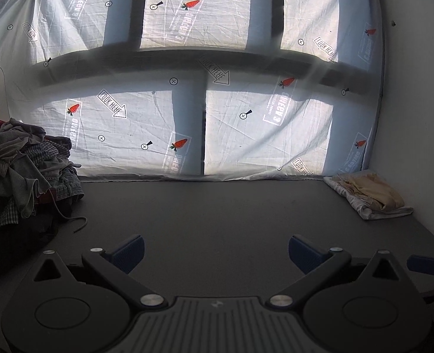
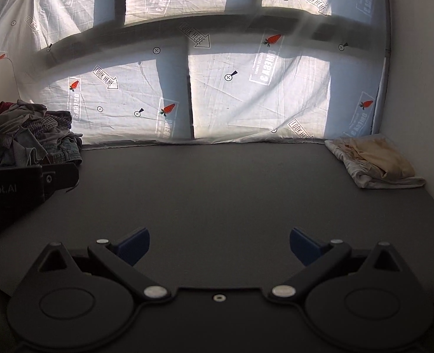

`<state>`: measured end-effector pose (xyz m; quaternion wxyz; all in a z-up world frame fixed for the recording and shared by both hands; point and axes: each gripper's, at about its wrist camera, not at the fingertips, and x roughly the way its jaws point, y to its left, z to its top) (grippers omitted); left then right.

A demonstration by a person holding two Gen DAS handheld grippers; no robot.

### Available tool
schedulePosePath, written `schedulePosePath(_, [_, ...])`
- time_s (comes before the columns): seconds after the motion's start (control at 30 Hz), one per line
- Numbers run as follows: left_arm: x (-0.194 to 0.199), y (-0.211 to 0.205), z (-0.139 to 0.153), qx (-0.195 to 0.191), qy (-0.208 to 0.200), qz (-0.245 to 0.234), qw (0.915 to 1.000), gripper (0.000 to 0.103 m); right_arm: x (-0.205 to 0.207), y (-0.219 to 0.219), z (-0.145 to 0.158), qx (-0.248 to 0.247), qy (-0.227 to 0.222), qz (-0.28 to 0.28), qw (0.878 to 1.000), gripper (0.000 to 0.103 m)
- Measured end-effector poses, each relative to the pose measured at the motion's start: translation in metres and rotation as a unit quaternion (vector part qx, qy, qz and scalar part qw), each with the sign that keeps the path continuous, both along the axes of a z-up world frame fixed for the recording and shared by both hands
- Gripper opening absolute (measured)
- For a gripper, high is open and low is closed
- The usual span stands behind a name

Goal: Fold clothes

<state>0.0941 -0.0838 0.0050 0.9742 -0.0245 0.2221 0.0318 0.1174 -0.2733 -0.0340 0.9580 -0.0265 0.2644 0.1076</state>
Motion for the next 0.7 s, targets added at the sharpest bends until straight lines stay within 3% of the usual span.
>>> schedulePosePath(0.7, [-0.009, 0.012, -0.012, -0.008, 0.024, 0.002, 0.9997, 0.103, -0.011, 0.010, -0.004, -0.007, 0.002, -0.006, 1.000, 0.103])
